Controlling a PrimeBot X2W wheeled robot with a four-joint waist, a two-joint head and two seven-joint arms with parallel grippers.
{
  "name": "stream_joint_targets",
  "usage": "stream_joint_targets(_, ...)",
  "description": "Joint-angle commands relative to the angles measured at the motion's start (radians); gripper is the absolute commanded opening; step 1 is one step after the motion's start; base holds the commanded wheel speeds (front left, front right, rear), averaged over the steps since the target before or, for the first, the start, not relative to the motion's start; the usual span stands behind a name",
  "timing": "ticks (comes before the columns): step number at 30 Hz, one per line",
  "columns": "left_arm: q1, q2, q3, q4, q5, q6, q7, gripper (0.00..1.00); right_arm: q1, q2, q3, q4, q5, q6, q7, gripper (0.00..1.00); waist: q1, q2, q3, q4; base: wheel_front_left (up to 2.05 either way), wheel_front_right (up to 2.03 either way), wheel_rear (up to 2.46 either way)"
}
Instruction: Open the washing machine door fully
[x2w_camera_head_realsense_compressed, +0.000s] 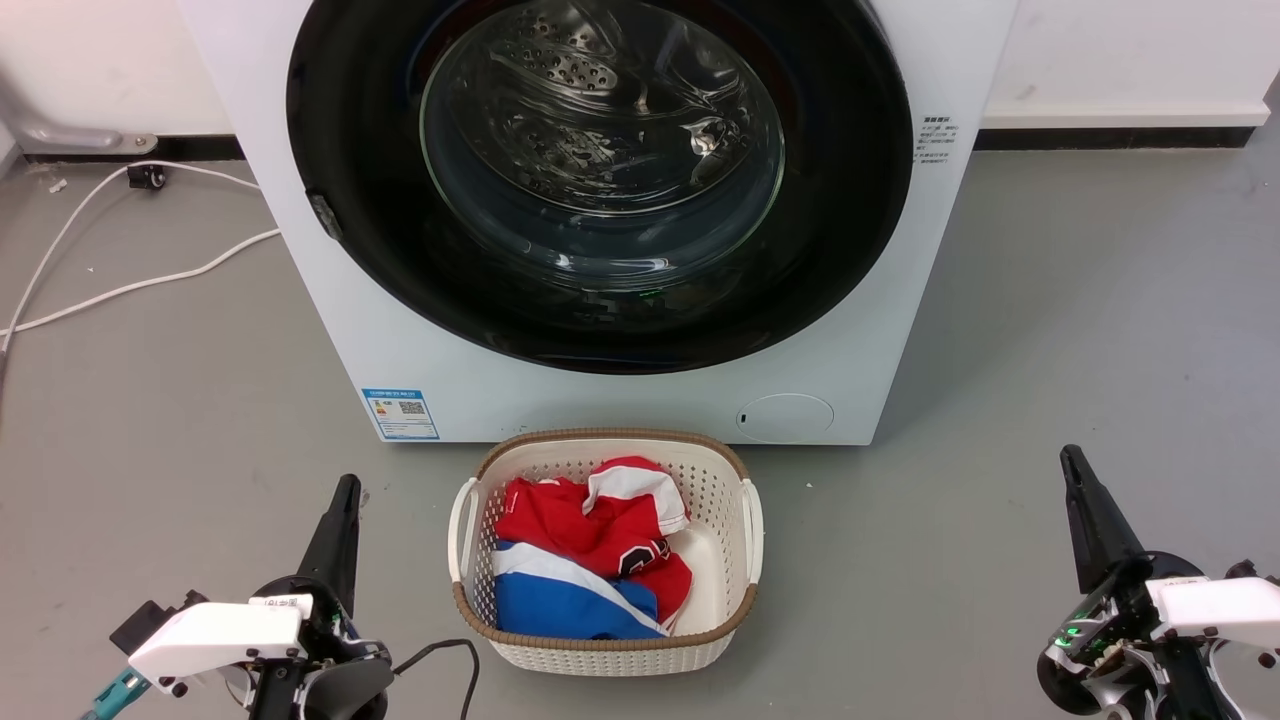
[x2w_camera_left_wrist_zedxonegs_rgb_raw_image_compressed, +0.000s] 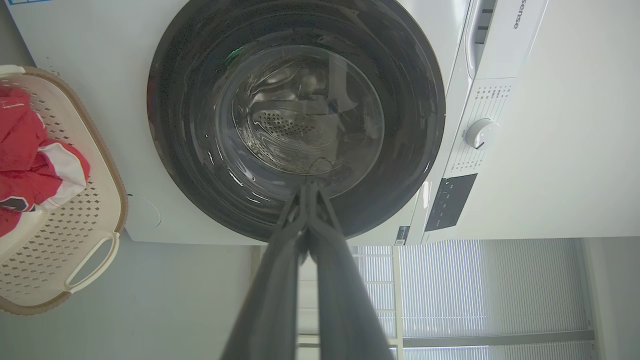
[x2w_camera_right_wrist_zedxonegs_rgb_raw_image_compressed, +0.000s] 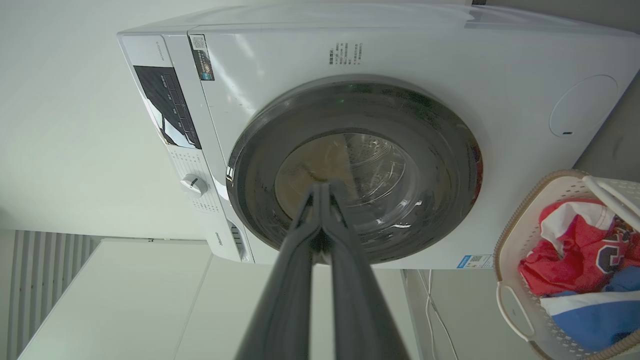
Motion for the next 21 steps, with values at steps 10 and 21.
stream_joint_targets(10,-0.011,-0.002,0.004,0.001,0.008,-0.002,0.002,0.00,-0.011,0.004,-0.001,0.001,0.000,0.000,0.003,0.00,0.0000,0.0000,0.000,0.000,0.00,0.00,0.00)
stream_joint_targets(21,-0.011,-0.002,0.005,0.001,0.007,-0.002,0.003,0.00,-0.011,0.004,-0.001,0.001,0.000,0.000,0.003,0.00,0.0000,0.0000,0.000,0.000,0.00,0.00,0.00)
